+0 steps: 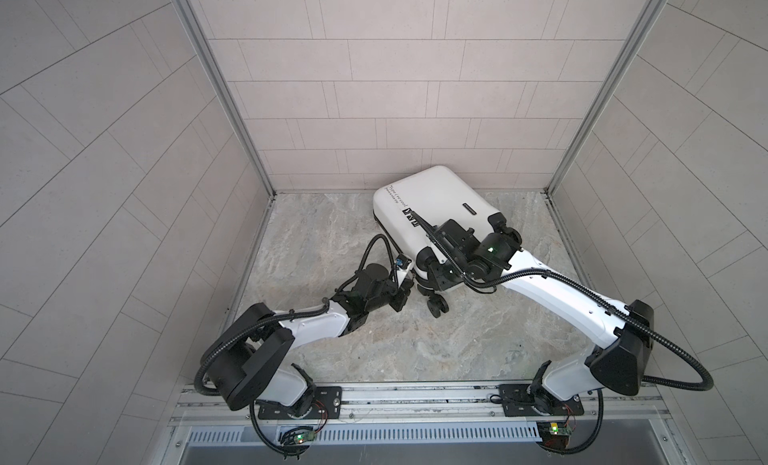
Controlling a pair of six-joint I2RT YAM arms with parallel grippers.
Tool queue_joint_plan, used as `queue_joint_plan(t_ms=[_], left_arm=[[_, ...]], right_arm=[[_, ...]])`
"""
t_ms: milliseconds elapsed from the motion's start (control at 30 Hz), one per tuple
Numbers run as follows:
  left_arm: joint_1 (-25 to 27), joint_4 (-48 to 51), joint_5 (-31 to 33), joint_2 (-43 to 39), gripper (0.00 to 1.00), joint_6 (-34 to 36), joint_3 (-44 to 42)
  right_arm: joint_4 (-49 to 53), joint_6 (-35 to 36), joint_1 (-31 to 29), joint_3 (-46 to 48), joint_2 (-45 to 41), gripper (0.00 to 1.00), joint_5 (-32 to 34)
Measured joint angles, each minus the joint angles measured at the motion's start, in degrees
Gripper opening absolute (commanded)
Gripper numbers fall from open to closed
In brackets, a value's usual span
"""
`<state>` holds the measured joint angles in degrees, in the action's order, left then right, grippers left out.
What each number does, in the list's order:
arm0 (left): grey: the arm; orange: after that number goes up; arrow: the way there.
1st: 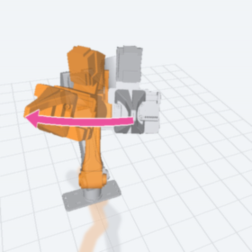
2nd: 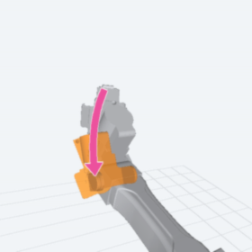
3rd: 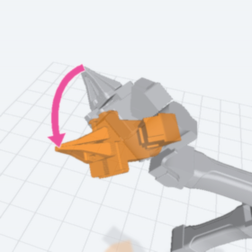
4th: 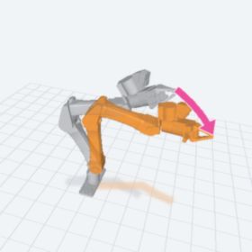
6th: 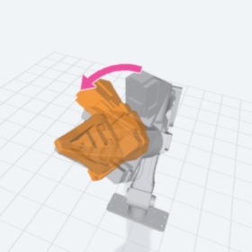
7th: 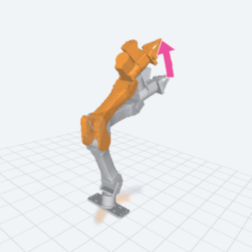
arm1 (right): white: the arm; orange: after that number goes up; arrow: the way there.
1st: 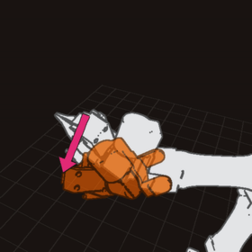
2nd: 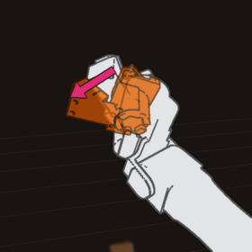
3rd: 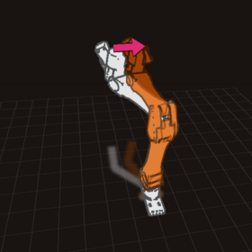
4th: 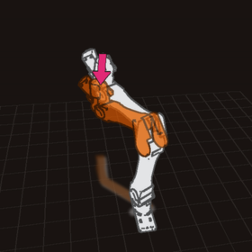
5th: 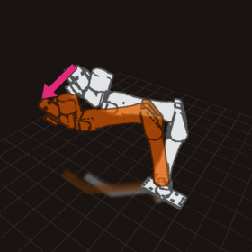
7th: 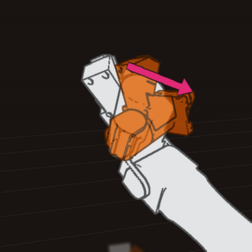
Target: Pack the luggage
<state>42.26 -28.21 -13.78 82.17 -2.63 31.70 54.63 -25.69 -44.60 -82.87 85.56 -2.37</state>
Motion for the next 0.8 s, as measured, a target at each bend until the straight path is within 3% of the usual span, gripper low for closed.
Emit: queue_joint_plan(t_ms=[367, 467, 633, 800], left_arm=[[6.3, -0.3, 8.0, 0.0, 0.0, -2.0, 0.0], [8.4, -0.8, 8.2, 0.0, 0.0, -2.3, 0.0], [10.0, -1.9, 8.6, 0.0, 0.0, -3.1, 0.0], [10.3, -2.9, 8.9, 0.0, 0.0, -3.6, -0.4]], right_arm=[[0.2, -0.5, 0.3, 0.0, 0.0, 0.14, -0.1], [0.1, -0.4, 0.3, 0.1, 0.0, 0.26, -0.1], [-1.5, -0.3, 0.3, 1.6, -0.6, 0.56, 0.3], [-3.8, -0.3, 1.0, 4.2, -3.0, 0.69, 1.9]])
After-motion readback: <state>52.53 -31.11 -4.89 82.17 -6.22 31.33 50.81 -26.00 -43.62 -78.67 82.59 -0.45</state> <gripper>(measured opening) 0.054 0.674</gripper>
